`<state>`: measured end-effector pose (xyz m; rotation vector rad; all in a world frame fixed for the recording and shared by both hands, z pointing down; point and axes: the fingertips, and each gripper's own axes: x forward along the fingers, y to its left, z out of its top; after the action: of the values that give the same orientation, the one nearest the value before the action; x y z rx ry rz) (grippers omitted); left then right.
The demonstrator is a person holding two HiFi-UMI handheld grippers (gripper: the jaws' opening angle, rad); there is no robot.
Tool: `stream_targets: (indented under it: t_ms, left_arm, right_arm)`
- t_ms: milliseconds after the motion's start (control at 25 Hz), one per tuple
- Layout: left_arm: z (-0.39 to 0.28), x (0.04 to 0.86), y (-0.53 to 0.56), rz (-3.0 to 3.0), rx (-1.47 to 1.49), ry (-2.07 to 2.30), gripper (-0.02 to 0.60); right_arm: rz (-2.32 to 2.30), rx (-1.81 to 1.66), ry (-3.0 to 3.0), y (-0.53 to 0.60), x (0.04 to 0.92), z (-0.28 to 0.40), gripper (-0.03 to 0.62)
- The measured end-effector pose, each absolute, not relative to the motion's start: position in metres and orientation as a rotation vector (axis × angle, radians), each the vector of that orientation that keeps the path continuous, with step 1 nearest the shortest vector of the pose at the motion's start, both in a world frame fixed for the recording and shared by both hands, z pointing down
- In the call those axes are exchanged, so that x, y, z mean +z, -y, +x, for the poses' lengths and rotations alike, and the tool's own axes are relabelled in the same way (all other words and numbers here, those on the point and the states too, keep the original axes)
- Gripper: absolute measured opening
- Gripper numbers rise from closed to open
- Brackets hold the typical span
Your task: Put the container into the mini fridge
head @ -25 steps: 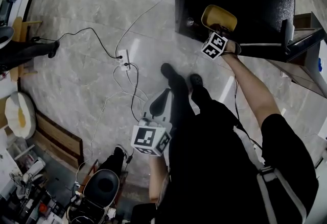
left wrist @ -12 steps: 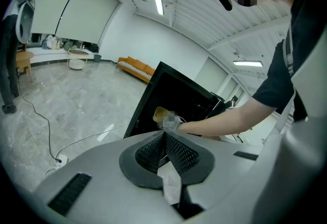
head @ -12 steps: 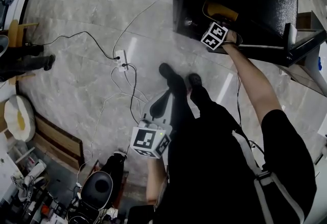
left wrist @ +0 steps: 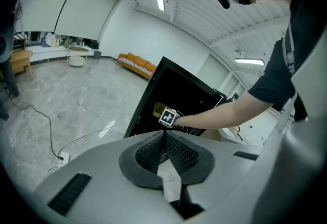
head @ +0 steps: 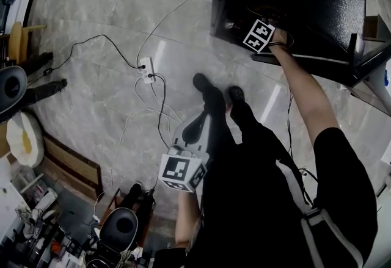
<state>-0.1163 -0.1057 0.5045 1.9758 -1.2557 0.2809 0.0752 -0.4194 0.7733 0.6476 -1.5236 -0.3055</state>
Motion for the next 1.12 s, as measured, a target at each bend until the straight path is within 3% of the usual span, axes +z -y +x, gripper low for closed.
stream_targets:
  t_ms: [880, 1120]
  left_arm:
    - [-0.124, 0.507, 0.098, 1.975, 0.289, 1.256, 0.040]
    - [-0.124, 0.505, 0.100, 1.982, 0.289, 1.258, 0.040]
  right_arm:
    - [0.660, -0.338, 1.463, 0.423, 0.773, 0.077, 0.089]
    - [0.694, -0.345, 1.457, 0.428, 0.767, 0.079, 0.146]
